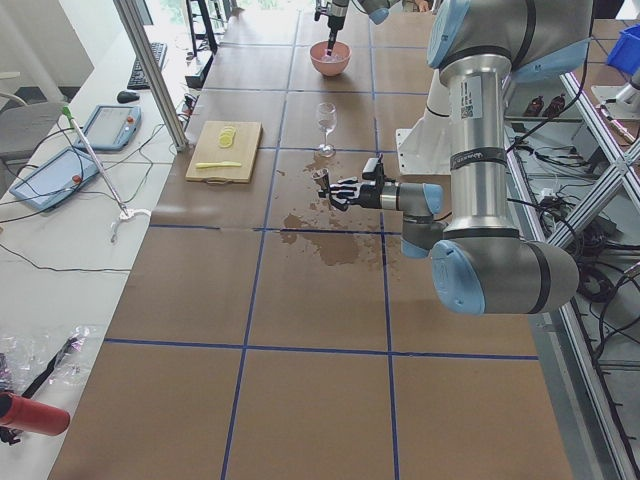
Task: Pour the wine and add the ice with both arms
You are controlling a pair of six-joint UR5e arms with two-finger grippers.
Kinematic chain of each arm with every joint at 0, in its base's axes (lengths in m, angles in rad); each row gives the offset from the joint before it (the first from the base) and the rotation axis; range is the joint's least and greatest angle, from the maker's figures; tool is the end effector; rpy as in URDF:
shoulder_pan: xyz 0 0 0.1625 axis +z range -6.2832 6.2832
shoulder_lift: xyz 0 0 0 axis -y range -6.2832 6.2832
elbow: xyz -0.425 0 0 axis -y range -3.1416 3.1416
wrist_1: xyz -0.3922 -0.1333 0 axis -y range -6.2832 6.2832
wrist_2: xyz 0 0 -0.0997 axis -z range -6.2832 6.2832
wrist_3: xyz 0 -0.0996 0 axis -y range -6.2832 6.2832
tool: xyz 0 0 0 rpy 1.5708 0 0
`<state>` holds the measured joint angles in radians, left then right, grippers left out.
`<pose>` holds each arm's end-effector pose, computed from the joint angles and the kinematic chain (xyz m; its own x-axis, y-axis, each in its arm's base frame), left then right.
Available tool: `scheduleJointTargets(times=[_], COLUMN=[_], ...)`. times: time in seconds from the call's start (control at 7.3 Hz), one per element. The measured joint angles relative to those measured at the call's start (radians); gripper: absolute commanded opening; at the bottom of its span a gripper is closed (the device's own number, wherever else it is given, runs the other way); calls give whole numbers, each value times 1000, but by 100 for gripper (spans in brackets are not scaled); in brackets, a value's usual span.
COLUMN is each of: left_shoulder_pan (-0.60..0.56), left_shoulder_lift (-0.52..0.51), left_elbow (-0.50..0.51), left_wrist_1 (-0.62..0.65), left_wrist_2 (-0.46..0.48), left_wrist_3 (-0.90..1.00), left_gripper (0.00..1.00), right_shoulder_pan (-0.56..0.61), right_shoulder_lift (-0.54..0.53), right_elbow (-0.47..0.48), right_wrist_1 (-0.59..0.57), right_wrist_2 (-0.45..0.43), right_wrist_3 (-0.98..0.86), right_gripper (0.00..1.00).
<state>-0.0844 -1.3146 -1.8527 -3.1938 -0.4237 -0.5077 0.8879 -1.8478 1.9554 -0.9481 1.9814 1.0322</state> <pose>0.2974 -0.2501 0.4610 0.7839 0.2942 -0.5467 0.5249 0.1562 0.8367 -0.1855 -0.3762 0.5307 0.6822 0.0934 0.7252 -0.2252 0.9704 0.0869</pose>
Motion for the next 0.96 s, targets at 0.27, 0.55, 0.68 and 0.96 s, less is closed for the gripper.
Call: scheduleJointTargets(times=[0.27, 0.55, 0.68, 0.96], left_shoulder_pan=[0, 1, 1, 4], left_shoulder_lift=[0, 0, 0, -6], left_elbow=[2, 19, 29, 61], left_wrist_1=[1, 4, 18, 107], left_wrist_2=[-2, -2, -2, -1], left_wrist_3=[0, -7, -42, -197], left_gripper=[0, 0, 0, 0], right_shoulder_pan=[12, 14, 14, 4], right_shoulder_lift=[0, 27, 61, 165], right_elbow=[92, 154, 171, 178], right_wrist_1=[-8, -8, -7, -8], right_wrist_2=[7, 51, 75, 102], right_wrist_3=[1, 11, 54, 211], right_gripper=[0, 0, 0, 0])
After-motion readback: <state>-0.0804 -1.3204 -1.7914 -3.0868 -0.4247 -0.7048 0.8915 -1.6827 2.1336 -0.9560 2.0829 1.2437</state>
